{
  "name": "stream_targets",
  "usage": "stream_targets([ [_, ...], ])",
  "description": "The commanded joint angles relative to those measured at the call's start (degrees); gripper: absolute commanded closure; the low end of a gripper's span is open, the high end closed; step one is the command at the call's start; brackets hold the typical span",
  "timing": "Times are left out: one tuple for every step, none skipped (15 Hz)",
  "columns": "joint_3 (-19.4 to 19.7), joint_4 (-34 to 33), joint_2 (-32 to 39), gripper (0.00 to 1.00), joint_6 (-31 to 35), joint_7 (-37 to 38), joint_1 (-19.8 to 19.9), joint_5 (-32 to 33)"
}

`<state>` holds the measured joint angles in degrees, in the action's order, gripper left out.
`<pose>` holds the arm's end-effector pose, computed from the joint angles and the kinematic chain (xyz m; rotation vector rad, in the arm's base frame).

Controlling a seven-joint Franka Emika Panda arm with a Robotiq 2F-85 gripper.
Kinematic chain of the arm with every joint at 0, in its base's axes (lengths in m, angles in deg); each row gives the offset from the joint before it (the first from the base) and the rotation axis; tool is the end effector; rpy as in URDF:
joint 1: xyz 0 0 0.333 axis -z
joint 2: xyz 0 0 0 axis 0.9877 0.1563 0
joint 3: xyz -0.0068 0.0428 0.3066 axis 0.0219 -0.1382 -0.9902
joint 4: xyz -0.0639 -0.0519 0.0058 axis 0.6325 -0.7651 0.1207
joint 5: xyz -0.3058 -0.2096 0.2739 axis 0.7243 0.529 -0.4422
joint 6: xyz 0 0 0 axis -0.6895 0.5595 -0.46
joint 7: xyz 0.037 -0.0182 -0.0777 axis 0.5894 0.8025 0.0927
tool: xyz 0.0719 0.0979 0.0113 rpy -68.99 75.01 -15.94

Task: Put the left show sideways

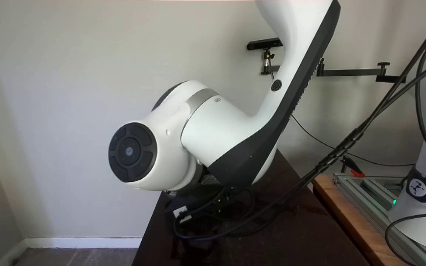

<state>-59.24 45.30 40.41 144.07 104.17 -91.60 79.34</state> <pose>0.5942 0.0317 0.0968 1.8088 -1.2710 0.5445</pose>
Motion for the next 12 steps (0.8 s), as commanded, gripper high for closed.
stream_targets([
  [-0.7, -0.9, 0.55, 0.0, 1.14, -2.21, 0.56, 1.52],
  [-0.73, -1.04, 0.58, 0.0, 1.07, -2.73, 0.44, 1.68],
  [-0.76, -1.16, 0.62, 0.0, 0.98, -3.27, 0.35, 1.74],
  [-0.85, -1.32, 0.67, 0.0, 0.98, -3.88, 0.3, 1.83],
  [-0.9, -1.44, 0.74, 0.0, 0.87, -4.35, 0.2, 2.06],
  [-0.96, -1.57, 0.79, 0.0, 0.82, -4.86, 0.16, 2.21],
  [-1.07, -1.65, 0.78, 0.0, 0.96, -5.46, 0.22, 2.24],
  [-1.12, -1.8, 0.83, 0.0, 0.95, -5.93, 0.23, 2.27],
  [-1.16, -2.01, 0.9, 0.0, 0.94, -6.48, 0.22, 2.3],
  [-1.21, -2.12, 0.93, 0.0, 1.02, -6.97, 0.24, 2.32],
  [-1.29, -2.1, 0.9, 0.0, 1.31, -7.56, 0.36, 2.26],
  [-1.3, -2.13, 0.95, 0.0, 1.48, -8.03, 0.41, 2.19],
])
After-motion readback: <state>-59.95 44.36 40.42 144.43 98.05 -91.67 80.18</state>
